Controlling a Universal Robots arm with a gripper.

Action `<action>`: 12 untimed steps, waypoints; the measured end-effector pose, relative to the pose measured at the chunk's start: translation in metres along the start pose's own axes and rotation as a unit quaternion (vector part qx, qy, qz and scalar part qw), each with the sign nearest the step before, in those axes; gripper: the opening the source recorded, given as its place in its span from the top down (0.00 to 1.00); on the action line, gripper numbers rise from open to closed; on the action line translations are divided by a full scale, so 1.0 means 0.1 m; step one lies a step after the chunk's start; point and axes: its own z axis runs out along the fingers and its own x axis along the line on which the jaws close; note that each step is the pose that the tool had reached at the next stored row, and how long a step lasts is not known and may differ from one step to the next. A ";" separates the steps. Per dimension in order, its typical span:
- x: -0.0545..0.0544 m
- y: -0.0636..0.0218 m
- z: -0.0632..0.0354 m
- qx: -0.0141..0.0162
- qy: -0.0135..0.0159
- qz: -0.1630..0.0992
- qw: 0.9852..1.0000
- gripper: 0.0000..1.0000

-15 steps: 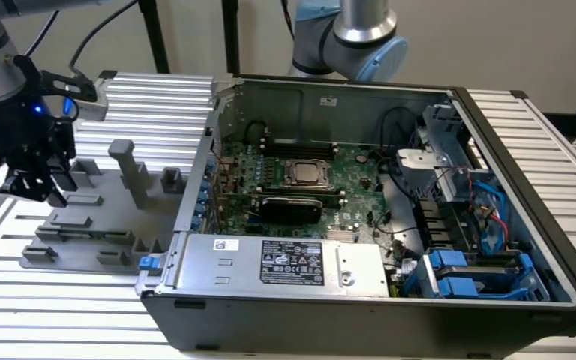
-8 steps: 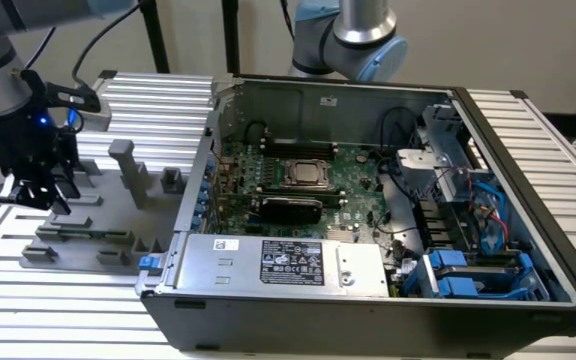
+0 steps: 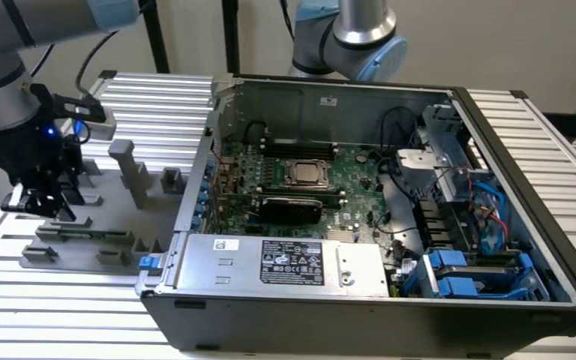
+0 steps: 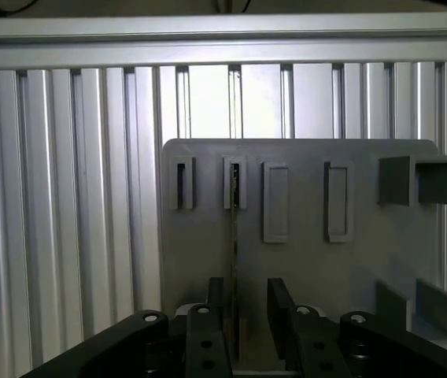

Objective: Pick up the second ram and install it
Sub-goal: 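Pick up the second ram and move it above second insertion slot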

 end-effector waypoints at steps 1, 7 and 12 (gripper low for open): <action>0.00 -0.002 0.018 0.000 0.000 -0.001 1.000 0.64; 0.01 -0.012 0.128 0.000 0.000 -0.004 1.000 0.64; 0.01 -0.019 0.218 0.000 0.000 -0.006 1.000 0.64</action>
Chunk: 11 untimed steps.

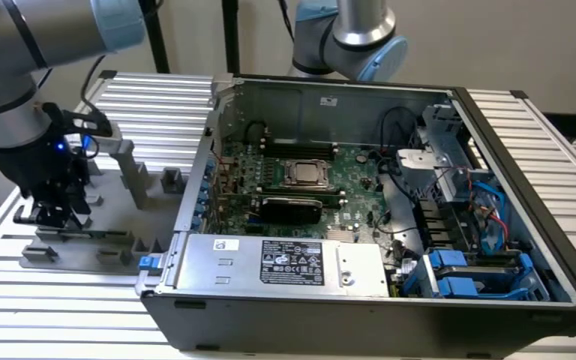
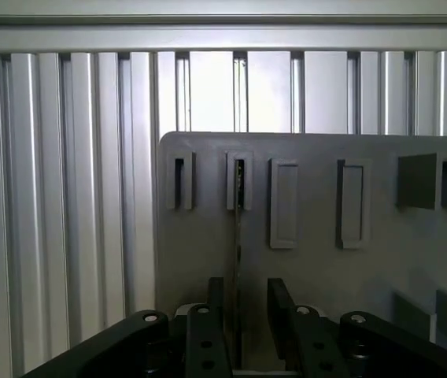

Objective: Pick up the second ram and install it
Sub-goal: 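Pick up the second ram and move it above second insertion slot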

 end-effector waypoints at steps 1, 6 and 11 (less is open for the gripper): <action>0.00 -0.002 0.018 0.000 0.000 0.000 1.000 0.64; 0.01 -0.009 0.108 0.000 0.000 -0.002 1.000 0.64; 0.02 -0.015 0.199 0.000 0.000 -0.003 1.000 0.64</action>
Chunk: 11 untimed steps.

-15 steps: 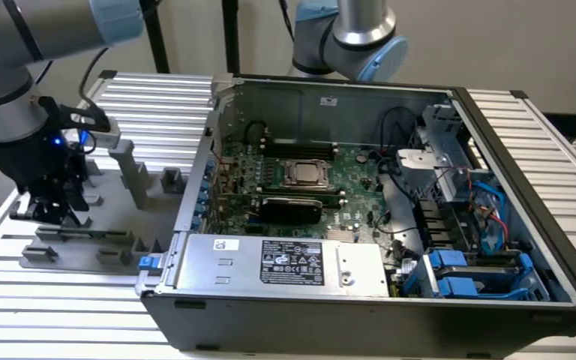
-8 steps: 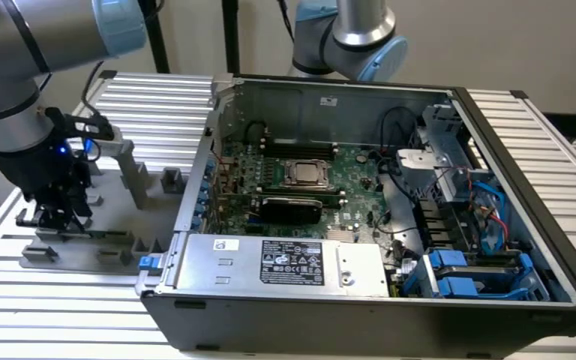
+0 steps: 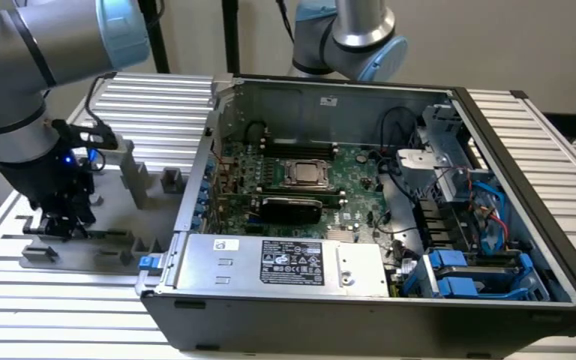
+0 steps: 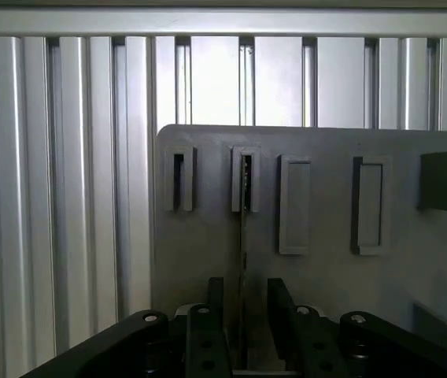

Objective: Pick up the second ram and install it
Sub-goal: 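Pick up the second ram and move it above second insertion slot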

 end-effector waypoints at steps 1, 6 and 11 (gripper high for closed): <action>0.00 -0.001 0.018 0.000 0.000 0.000 1.000 0.64; 0.01 -0.008 0.101 0.000 0.000 0.000 1.000 0.64; 0.02 -0.028 0.106 0.000 -0.002 0.000 1.000 0.64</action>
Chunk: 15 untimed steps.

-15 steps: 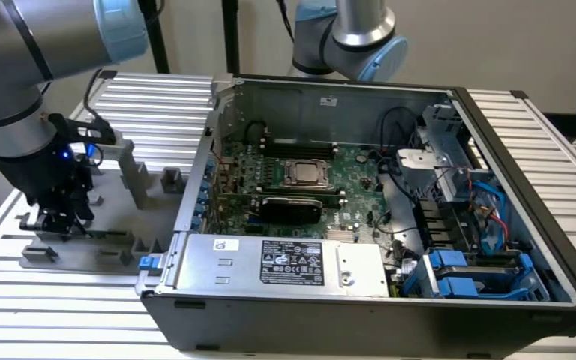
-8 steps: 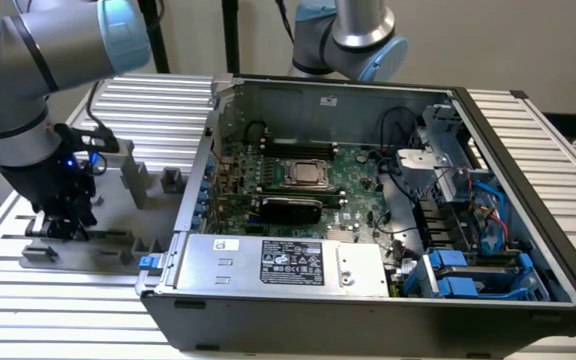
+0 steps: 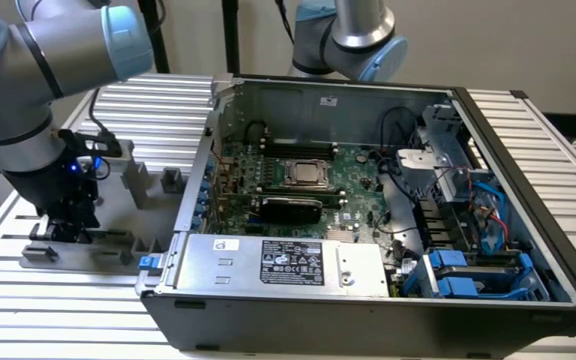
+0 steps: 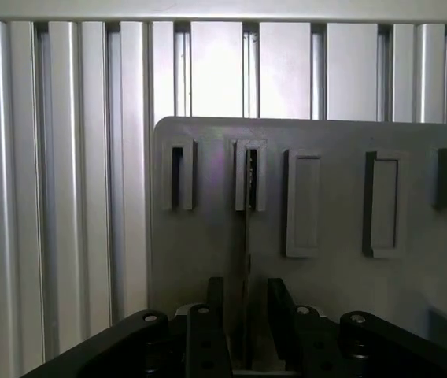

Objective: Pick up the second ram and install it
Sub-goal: 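Pick up the second ram and move it above second insertion slot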

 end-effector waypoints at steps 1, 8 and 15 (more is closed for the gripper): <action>0.00 -0.001 0.001 0.000 -0.001 0.000 1.000 0.64; 0.00 -0.002 0.019 0.000 -0.002 0.000 1.000 0.64; 0.00 -0.003 0.046 0.000 -0.002 0.000 1.000 0.73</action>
